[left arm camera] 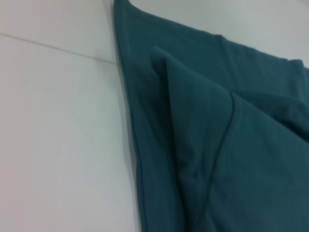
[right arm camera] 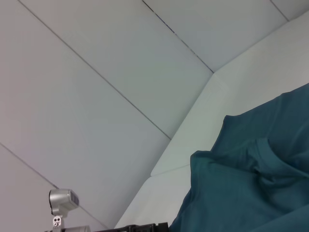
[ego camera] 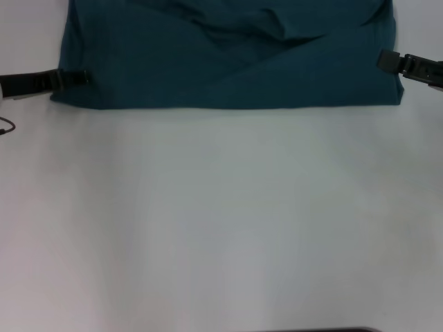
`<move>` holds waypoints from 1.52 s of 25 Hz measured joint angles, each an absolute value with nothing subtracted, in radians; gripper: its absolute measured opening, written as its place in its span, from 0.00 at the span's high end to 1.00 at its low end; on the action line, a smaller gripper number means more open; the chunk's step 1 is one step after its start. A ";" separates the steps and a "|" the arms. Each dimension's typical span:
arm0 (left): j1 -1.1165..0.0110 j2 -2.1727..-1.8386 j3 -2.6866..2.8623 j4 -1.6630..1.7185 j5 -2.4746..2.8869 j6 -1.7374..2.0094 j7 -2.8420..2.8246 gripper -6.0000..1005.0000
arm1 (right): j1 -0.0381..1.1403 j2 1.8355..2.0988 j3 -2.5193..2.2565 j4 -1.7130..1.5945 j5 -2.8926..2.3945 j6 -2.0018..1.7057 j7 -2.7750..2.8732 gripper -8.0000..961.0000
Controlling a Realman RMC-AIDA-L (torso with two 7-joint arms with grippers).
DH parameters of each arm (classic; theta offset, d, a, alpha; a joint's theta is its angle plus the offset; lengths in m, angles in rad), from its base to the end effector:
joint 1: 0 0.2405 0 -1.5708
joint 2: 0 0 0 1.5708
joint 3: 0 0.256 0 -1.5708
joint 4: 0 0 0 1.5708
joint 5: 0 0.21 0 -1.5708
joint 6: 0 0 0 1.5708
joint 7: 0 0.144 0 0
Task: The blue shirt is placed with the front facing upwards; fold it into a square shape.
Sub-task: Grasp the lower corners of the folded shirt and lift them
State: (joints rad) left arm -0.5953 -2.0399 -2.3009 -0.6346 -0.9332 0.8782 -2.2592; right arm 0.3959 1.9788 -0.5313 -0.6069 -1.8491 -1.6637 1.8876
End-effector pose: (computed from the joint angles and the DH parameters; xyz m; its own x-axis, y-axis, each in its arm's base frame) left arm -0.3182 0.4005 0.0129 0.3394 0.7634 0.5496 0.9242 -0.1620 -0.3458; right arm 0.3108 0.3026 0.0650 0.2606 -0.6667 -0.6983 -0.8479 -0.5039 0.1647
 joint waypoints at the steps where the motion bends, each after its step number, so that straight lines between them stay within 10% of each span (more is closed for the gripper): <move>1: -0.595 -2.040 -2.299 -0.634 -0.927 0.881 -2.260 0.22 | 0.396 1.979 -0.531 -0.607 -1.849 -1.664 1.888 0.12; 24: -0.622 -2.070 -2.294 -0.698 -0.776 0.899 -2.398 0.42 | 0.385 1.979 -0.491 -0.606 -1.848 -1.675 1.888 0.13; 38: -0.637 -2.057 -2.350 -0.730 -0.784 1.047 -2.407 0.95 | 0.382 1.963 -0.495 -0.606 -1.855 -1.668 1.912 0.13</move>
